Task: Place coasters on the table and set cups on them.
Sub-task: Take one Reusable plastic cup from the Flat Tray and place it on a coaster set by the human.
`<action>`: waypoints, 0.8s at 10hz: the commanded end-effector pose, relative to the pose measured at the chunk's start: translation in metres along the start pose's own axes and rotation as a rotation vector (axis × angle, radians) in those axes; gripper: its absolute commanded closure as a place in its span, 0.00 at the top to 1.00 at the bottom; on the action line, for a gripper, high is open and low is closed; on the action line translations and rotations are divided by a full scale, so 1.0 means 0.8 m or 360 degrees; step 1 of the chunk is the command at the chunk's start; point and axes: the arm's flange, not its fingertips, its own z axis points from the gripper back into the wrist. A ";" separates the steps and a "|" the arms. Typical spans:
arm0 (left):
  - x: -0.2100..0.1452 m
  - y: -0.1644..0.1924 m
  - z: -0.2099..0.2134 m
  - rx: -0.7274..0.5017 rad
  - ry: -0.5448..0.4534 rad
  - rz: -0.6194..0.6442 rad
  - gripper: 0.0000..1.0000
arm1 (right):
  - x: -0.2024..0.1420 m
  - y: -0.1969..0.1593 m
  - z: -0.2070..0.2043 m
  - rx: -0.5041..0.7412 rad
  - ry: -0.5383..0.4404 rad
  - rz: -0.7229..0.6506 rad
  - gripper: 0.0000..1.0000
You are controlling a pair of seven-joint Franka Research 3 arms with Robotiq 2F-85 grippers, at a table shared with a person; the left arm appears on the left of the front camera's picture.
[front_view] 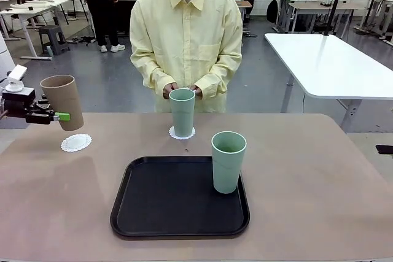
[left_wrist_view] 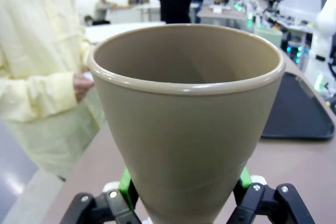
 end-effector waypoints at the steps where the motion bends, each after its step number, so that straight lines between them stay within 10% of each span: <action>1: -0.002 0.009 0.012 -0.0030 0.0021 -0.0100 0.83 | 0.000 0.002 0.000 0.0021 0.0003 0.0014 1.00; 8: -0.053 0.030 0.000 -0.0086 -0.0004 -0.0021 0.83 | 0.000 0.002 0.000 0.0021 0.0003 0.0014 1.00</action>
